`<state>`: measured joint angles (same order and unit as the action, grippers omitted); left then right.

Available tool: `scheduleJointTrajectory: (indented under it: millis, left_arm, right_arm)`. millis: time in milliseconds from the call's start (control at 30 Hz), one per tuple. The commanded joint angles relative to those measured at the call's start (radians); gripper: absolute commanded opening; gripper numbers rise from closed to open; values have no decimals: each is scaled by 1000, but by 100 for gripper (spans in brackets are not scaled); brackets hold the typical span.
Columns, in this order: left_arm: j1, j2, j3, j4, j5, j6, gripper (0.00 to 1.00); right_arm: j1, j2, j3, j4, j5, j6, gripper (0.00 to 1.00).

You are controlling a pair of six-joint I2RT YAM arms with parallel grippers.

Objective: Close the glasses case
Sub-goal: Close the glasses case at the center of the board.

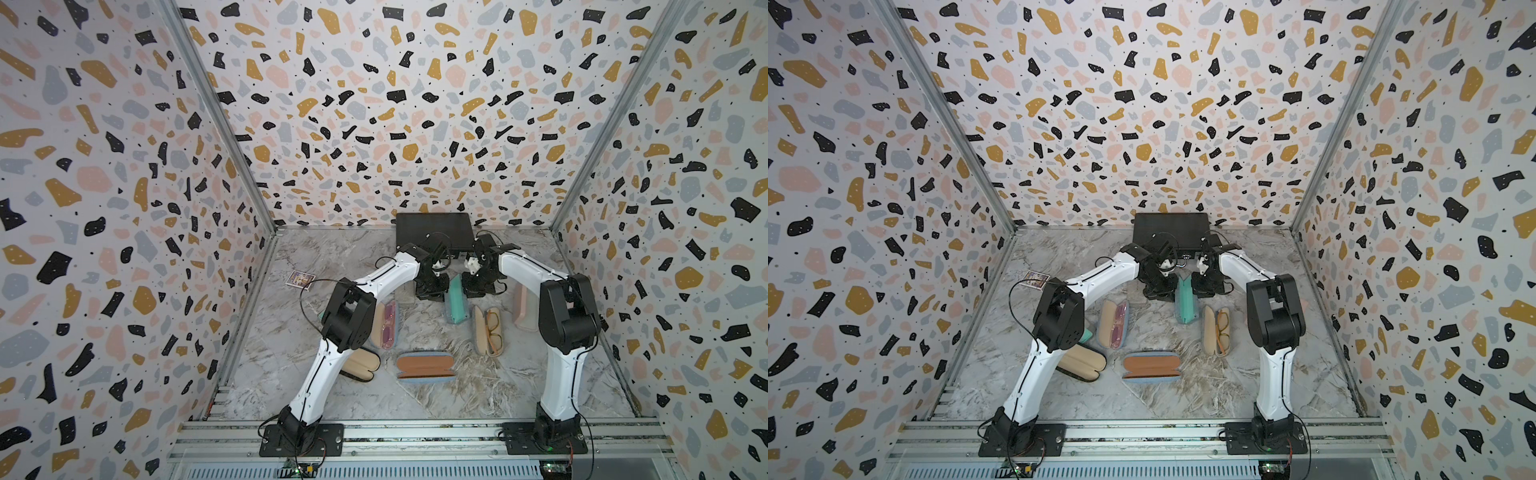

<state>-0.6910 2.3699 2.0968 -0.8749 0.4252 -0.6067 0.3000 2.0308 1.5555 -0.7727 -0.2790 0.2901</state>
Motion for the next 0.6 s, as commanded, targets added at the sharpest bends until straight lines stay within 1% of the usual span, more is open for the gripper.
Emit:
scheduleJointTrajectory:
  millis: [0,233,333,433,567]
  left_arm:
    - [-29,19,67,88,57,4,0]
    - [-29,22,74,82,56,7,0]
    - [-29,9,64,78,44,14,0]
    - [-27,-27,34,73,13,26,0]
    - [-12,-100,-43,78,-27,38,0]
  right_arm:
    - [42,-21,32,-16,-104,-27,10]
    - [44,-21,31,-16,-101,-29,10]
    - [44,-30,29,-18,-75,-19,11]
    - [44,-50,21,-17,-41,-5,13]
    - [44,-90,0,-14,14,12,17]
